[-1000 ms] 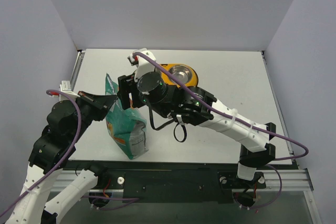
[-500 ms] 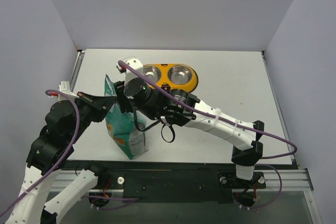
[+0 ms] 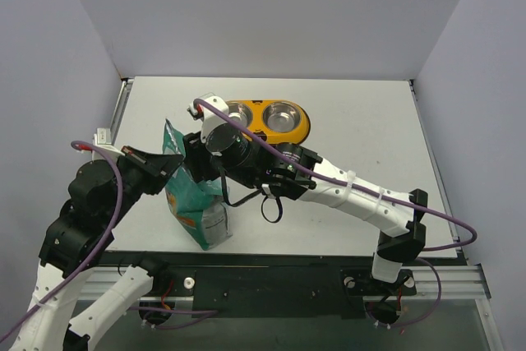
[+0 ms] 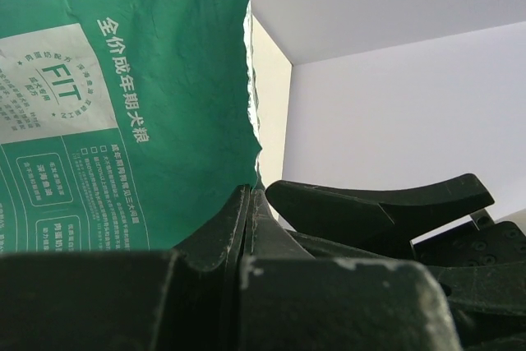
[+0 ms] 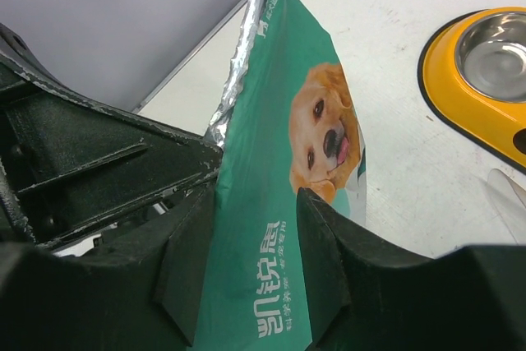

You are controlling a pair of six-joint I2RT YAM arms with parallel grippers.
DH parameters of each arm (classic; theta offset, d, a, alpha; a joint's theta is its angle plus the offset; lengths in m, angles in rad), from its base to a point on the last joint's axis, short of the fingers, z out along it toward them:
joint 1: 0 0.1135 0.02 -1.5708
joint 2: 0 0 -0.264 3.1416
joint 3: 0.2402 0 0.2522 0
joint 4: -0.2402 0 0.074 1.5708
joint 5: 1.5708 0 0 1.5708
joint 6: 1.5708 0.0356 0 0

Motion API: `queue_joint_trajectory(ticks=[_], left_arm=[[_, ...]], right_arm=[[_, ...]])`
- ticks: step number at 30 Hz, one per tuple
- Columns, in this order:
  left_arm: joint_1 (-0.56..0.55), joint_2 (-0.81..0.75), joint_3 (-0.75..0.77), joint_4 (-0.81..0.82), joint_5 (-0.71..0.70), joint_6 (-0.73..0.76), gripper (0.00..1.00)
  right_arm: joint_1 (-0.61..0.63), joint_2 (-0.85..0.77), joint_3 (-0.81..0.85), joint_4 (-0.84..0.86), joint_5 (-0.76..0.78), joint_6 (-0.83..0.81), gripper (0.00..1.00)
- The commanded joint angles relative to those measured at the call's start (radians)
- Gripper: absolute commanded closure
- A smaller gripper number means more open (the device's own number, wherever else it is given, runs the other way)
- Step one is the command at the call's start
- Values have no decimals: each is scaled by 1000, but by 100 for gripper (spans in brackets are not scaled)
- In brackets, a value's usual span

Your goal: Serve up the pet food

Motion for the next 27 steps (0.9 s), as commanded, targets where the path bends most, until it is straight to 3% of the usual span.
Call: queue_joint_trajectory(ticks=[1, 6, 10, 13, 19, 27], left_arm=[[-6, -8, 19, 38, 61, 0, 100], [-6, -31, -2, 43, 61, -31, 100], [-6, -26, 3, 29, 56, -42, 100], [-6, 15, 68, -117, 17, -50, 100], [-6, 110, 177, -306, -66, -19, 100], [-6, 124, 181, -342, -88, -28, 100]], right_arm=[[0, -27, -14, 10, -62, -29, 59], [-1, -17, -10, 1, -66, -29, 61], [7, -1, 10, -75, 36, -32, 76], [20, 31, 55, -166, 125, -41, 88], [62, 92, 159, -302, 316, -90, 100], [74, 161, 270, -431, 423, -127, 100]])
